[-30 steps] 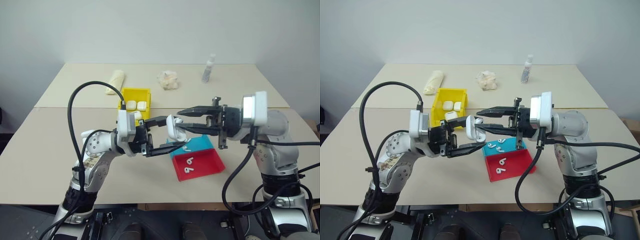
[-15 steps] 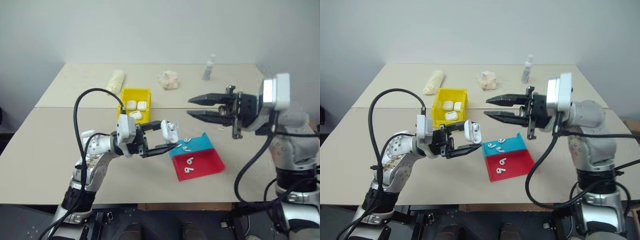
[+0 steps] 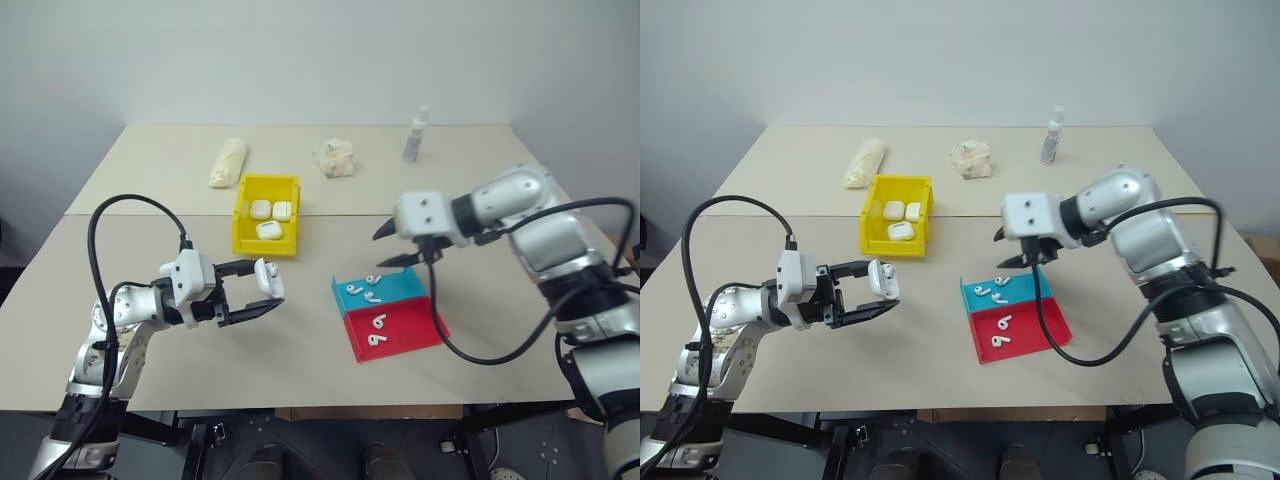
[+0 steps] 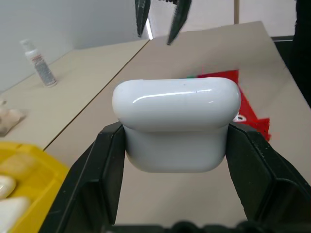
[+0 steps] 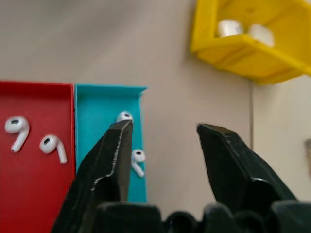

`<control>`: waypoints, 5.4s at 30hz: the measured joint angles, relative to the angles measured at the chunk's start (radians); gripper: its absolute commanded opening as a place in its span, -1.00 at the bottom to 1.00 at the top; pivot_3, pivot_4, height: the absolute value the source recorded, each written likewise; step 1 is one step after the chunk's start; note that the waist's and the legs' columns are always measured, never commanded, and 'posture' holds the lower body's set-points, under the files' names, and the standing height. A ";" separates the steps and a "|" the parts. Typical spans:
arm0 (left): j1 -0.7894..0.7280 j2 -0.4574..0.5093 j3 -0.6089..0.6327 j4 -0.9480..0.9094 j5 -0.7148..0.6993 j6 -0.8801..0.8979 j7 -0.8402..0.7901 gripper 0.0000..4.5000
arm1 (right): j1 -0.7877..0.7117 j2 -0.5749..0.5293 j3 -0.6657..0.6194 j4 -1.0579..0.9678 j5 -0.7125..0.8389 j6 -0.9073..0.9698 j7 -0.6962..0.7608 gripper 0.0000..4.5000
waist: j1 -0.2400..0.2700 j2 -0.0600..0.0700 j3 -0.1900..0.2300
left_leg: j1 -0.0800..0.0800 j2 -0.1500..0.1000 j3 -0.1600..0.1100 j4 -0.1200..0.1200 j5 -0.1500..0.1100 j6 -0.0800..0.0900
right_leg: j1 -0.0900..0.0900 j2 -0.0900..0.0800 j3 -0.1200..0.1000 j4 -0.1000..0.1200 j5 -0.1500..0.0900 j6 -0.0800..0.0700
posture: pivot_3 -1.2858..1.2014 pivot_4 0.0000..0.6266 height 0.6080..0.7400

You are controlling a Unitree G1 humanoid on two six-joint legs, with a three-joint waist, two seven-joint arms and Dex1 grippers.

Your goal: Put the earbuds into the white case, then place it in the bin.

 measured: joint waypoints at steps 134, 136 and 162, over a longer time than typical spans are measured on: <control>-0.180 -0.182 -0.095 -0.193 -0.148 0.177 0.080 0.24 | 0.194 0.038 -0.745 -0.697 0.613 0.870 -0.256 -0.63 | 0.006 0.001 0.001 | -0.001 0.001 -0.001 -0.001 0.003 -0.005 | -0.002 0.000 0.000 0.009 0.001 -0.002 | 0.03 -0.52 1.00; -0.210 -0.212 -0.115 -0.192 -0.148 0.182 0.082 0.24 | 0.207 0.076 -0.817 -0.769 0.733 0.988 -0.354 -0.63 | 0.007 0.001 0.001 | -0.002 0.001 -0.001 0.000 0.003 -0.005 | -0.002 0.000 0.000 0.009 0.001 -0.002 | 0.03 -0.52 1.00; -0.270 -0.299 -0.160 -0.178 -0.134 0.191 0.107 0.24 | 0.491 0.047 -0.808 -0.982 1.449 0.951 -0.918 -0.63 | 0.006 0.001 0.000 | -0.001 0.000 -0.001 0.000 0.003 -0.004 | -0.001 0.001 0.000 0.007 0.001 -0.002 | 0.03 -0.52 1.00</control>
